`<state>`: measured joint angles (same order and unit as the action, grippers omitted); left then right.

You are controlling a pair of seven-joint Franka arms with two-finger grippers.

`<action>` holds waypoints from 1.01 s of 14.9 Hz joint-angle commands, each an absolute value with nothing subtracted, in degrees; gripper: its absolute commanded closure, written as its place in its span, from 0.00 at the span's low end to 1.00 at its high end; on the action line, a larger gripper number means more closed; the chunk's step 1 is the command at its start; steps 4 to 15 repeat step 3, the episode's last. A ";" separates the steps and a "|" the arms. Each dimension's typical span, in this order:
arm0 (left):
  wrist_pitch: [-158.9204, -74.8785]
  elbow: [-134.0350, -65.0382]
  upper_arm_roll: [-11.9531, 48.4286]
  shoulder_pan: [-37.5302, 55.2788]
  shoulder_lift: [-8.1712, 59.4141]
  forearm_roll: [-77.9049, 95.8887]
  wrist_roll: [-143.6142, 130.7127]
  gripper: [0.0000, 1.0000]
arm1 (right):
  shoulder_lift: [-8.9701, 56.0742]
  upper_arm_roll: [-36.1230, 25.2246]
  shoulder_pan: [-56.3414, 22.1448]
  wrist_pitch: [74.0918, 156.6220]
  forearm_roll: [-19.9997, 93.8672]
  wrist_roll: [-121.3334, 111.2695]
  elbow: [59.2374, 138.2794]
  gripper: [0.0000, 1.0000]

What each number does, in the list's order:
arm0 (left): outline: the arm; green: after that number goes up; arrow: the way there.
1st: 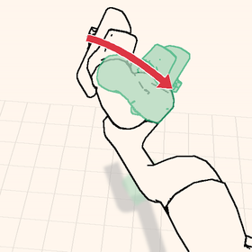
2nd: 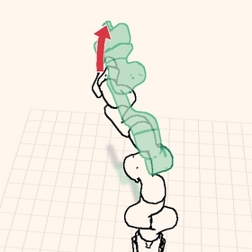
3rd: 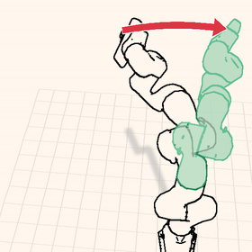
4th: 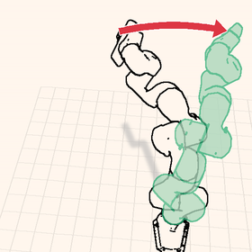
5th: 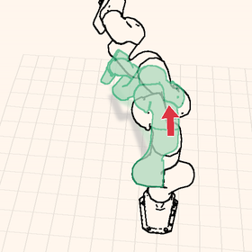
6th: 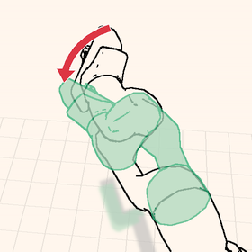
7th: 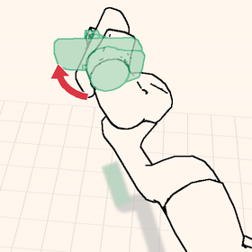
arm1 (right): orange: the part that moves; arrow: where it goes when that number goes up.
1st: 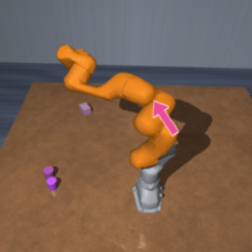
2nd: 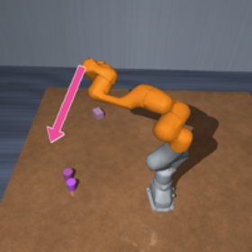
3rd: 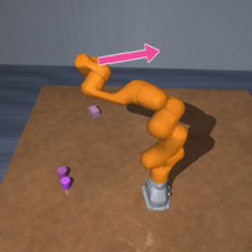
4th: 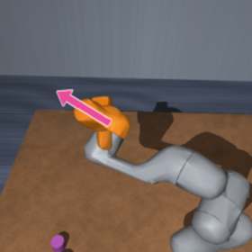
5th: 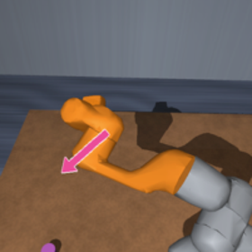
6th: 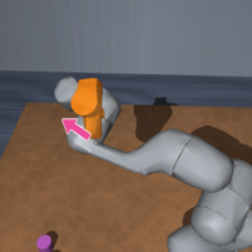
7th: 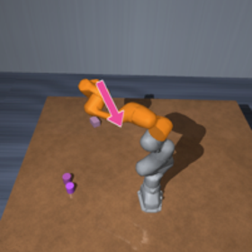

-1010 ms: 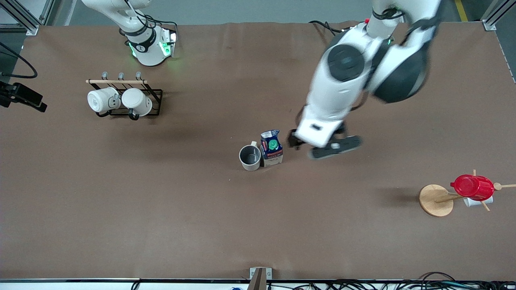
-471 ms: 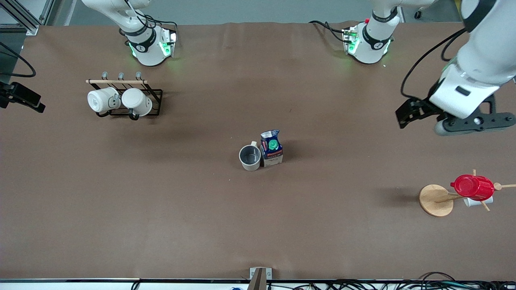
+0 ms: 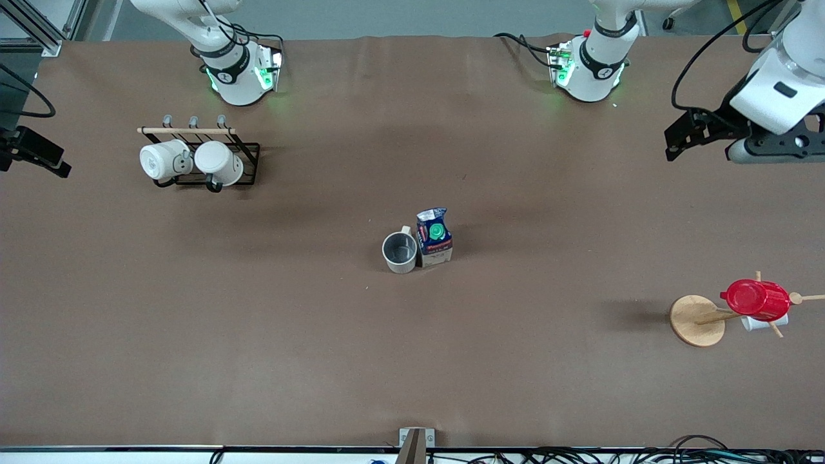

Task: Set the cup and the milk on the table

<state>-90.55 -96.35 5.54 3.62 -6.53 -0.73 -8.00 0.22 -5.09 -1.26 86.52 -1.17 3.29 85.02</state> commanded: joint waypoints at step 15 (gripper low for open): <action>-91.85 -98.88 4.31 3.61 -9.14 -0.44 -4.49 0.00 | -0.26 -5.10 -1.23 84.90 1.22 3.78 84.81 0.00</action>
